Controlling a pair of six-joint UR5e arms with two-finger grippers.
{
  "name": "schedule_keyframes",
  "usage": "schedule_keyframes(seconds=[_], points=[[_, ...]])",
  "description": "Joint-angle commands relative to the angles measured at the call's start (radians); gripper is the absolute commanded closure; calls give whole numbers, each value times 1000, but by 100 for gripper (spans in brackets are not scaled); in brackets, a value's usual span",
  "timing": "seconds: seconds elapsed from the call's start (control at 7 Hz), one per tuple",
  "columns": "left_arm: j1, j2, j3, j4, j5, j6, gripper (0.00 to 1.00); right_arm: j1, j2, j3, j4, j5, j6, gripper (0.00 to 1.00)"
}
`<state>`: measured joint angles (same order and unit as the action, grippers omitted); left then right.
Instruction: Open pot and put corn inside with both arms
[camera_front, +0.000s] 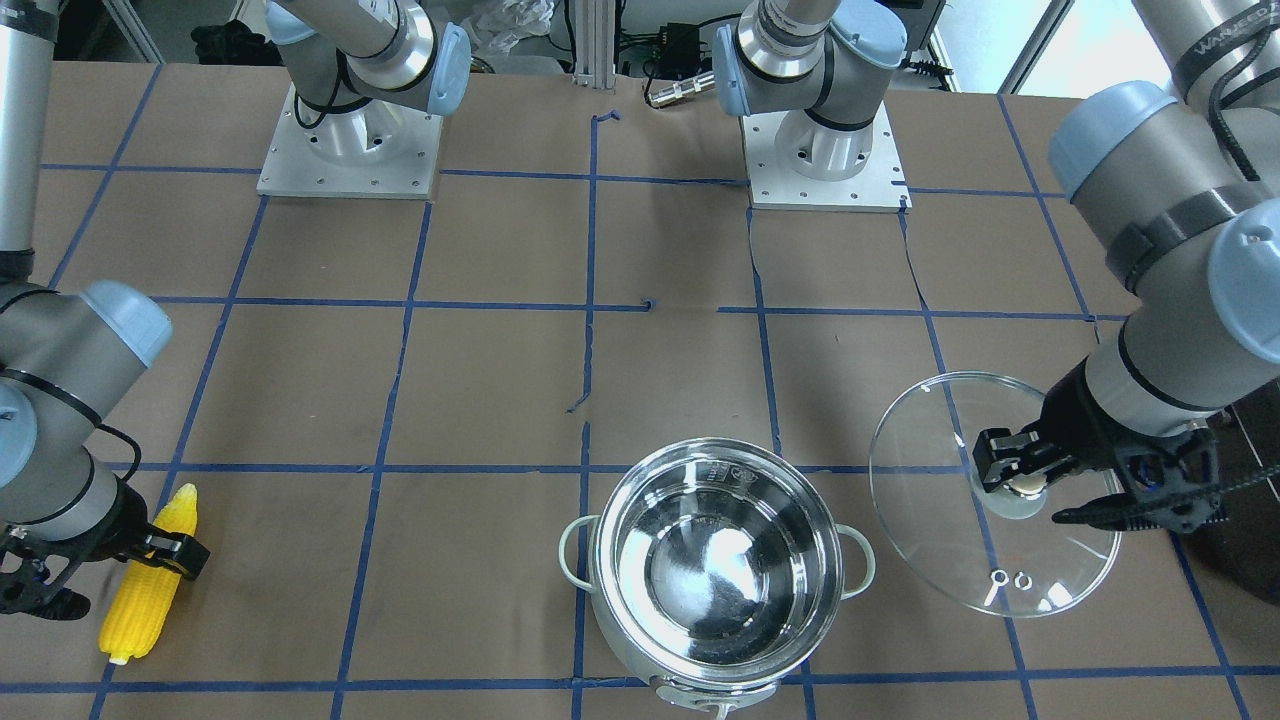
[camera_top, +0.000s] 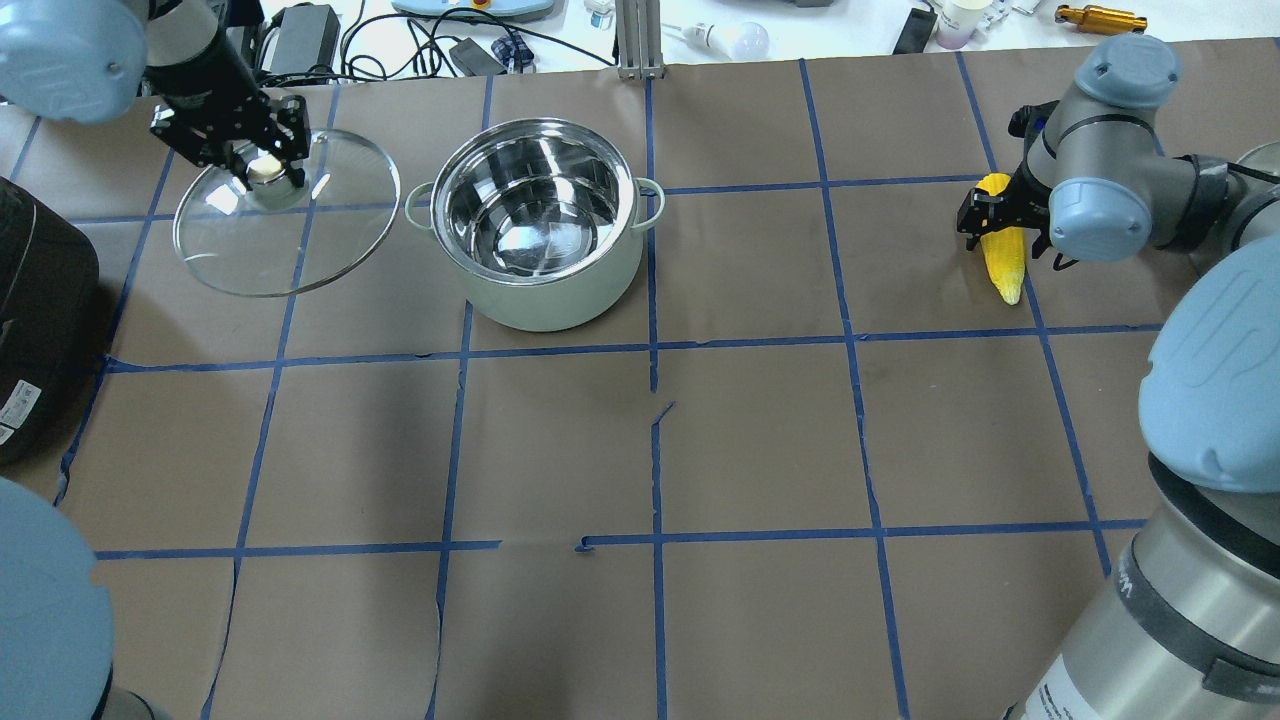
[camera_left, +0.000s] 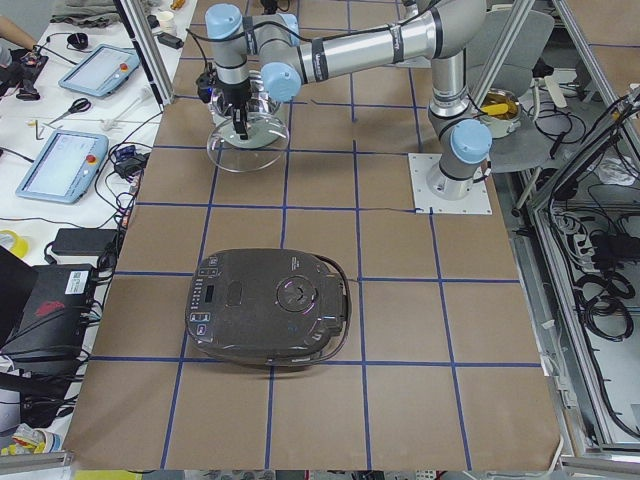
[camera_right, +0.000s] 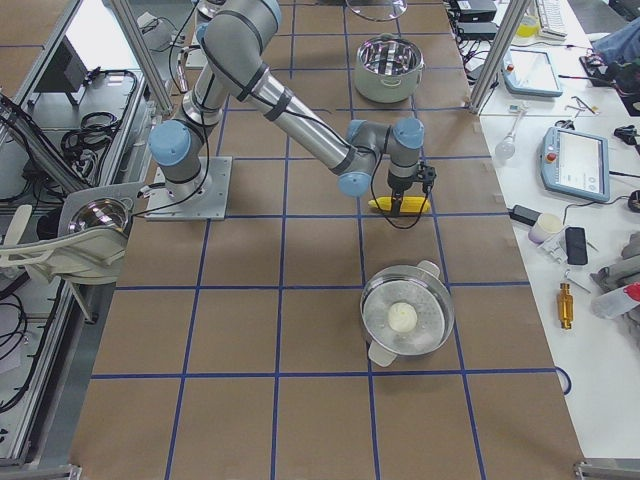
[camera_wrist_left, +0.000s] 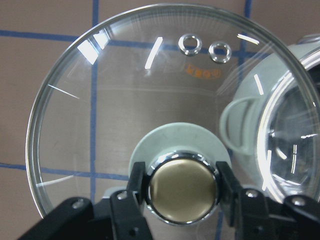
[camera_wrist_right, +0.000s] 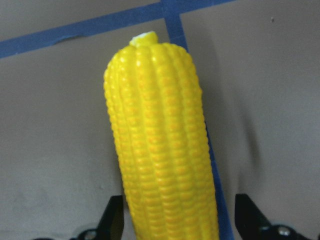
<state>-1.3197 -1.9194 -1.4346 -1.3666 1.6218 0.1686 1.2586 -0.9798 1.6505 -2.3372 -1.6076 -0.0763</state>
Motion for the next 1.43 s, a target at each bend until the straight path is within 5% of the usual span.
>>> schedule_keyframes(seconds=[0.0, 0.43, 1.0, 1.29], points=[[150, 29, -166, 111, -7, 179, 88, -1, -2, -46, 12, 0, -13, 100], [175, 28, -375, 411, 0, 206, 90, 39, -54, -139, 85, 3, -4, 100], [177, 30, -437, 442, -51, 201, 90, 475, -77, -485, 482, -3, 268, 100], [183, 22, -437, 445, -46, 192, 90, 655, -5, -570, 476, 3, 482, 100]])
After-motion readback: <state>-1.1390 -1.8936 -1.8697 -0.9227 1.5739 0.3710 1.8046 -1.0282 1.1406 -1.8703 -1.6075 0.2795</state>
